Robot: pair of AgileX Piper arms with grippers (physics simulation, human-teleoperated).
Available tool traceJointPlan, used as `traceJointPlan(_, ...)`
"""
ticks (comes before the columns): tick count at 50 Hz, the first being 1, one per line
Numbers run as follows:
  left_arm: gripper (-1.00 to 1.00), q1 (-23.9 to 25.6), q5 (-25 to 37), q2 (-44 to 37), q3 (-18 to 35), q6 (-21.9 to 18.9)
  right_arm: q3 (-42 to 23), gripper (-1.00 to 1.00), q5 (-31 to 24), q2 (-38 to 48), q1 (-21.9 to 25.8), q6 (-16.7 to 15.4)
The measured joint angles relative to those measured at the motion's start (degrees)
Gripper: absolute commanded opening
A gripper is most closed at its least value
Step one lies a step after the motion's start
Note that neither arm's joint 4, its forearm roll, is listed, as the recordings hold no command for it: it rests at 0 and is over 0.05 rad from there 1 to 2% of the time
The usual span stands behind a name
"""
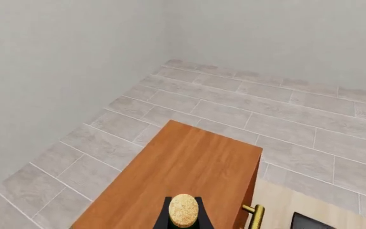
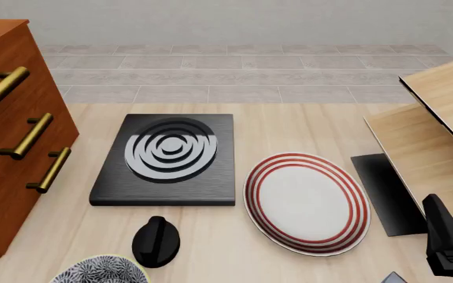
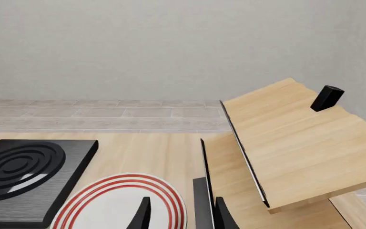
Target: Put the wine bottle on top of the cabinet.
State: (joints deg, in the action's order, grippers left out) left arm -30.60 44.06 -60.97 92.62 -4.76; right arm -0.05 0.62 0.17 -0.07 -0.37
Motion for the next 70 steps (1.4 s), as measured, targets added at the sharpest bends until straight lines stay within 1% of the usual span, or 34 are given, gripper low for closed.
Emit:
traceJointPlan(10, -1.0, -0.8, -2.2, 2.7, -3.2, -0.3, 0.0, 1.0, 0.0, 0.0, 0.0, 0.0)
traceJointPlan(22, -1.0, -2.1, -6.8, 4.3, -6.8, -0.4, 0.0, 1.0, 0.0, 0.0, 0.0, 0.0)
traceJointPlan(23, 1.0, -2.2, -7.2, 4.4, -7.0, -0.3, 0.0, 1.0, 0.0, 0.0, 0.0, 0.0)
traceJointPlan(27, 1.0, -2.7, -6.8, 3.4, -9.2, -0.4, 0.0, 1.0, 0.0, 0.0, 0.0, 0.0)
traceJointPlan(31, 1.0, -3.0, -6.4, 2.5, -10.4, -0.4, 0.0, 1.0, 0.0, 0.0, 0.0, 0.0)
traceJointPlan(43, 1.0, -3.3, -5.4, 1.4, -11.4, -0.5, 0.0, 1.0, 0.0, 0.0, 0.0, 0.0)
traceJointPlan(53, 1.0, -3.2, -4.1, 2.0, -10.6, -0.6, 0.0, 1.0, 0.0, 0.0, 0.0, 0.0)
traceJointPlan(70, 1.0, -1.7, -0.8, 5.0, -8.9, -0.5, 0.0, 1.0, 0.0, 0.0, 0.0, 0.0)
